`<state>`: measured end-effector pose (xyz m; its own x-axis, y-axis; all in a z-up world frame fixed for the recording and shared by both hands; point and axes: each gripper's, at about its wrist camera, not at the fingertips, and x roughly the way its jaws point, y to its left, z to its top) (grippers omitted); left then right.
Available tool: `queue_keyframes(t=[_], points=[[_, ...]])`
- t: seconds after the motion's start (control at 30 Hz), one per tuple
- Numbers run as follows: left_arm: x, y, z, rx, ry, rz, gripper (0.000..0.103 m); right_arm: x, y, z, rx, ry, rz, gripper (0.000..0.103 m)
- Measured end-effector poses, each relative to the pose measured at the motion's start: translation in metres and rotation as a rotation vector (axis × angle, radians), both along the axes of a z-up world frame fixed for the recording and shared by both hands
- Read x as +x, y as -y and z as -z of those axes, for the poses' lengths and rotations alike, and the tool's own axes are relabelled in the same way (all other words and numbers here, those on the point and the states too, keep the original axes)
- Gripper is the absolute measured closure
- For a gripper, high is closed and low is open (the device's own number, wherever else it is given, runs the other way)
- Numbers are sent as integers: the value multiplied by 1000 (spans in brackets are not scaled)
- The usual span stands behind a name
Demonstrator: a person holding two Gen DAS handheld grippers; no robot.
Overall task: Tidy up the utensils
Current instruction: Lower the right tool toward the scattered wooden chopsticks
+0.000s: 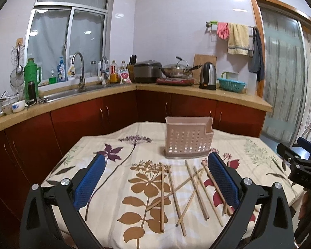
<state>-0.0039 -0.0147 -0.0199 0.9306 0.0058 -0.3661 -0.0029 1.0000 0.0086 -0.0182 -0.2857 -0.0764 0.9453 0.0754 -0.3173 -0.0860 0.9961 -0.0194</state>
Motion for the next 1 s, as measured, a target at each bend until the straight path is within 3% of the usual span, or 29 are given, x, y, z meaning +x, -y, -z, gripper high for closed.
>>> queue_keyframes(t=[0.47, 0.63, 0.73, 0.83, 1.0], points=[[40, -5, 89, -14, -242, -8, 7, 40, 27, 77, 48, -186, 1, 4], [51, -7, 109, -7, -283, -8, 8, 49, 23, 92, 40, -210, -6, 4], [56, -9, 122, -1, -308, -9, 13, 54, 21, 102, 36, -230, -12, 4], [61, -11, 134, -2, -344, 9, 31, 60, 19, 110, 31, -249, -16, 4], [65, -11, 147, -10, -383, 18, 31, 66, 16, 117, 29, -270, -23, 4]])
